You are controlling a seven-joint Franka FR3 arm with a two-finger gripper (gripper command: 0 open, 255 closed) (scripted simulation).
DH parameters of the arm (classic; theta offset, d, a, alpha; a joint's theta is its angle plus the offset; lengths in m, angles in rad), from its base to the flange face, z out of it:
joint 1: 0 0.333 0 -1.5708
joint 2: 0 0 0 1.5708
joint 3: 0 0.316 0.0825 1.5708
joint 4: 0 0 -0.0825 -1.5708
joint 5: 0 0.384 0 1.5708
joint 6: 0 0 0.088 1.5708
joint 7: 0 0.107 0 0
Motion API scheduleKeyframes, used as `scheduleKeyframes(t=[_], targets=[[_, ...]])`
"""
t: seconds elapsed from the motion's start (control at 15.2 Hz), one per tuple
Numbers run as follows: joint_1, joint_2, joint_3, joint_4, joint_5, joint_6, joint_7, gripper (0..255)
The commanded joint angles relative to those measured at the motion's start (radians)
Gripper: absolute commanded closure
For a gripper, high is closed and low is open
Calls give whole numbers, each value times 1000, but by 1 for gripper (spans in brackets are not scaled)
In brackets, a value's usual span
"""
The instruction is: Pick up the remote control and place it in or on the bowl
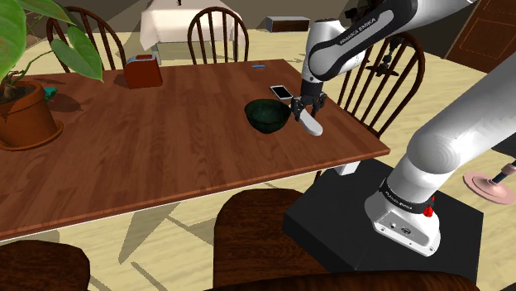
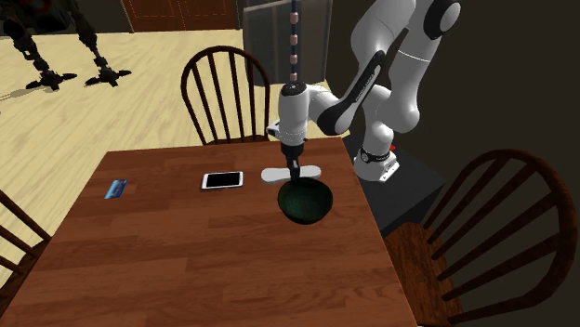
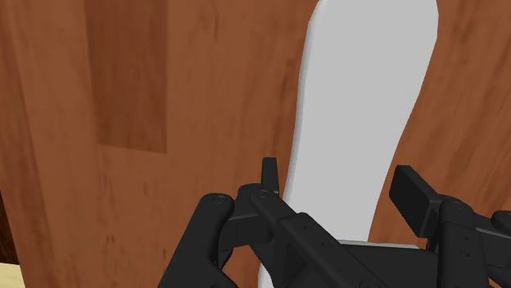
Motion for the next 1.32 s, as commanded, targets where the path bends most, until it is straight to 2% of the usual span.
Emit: scheduleKeyframes(t=[0.0, 0.2, 1.25], targets=[[0, 0, 0, 0, 0, 0, 0, 255], [0, 0, 0, 0, 0, 0, 0, 255], [3, -136, -4, 115, 7, -251, -9, 255]])
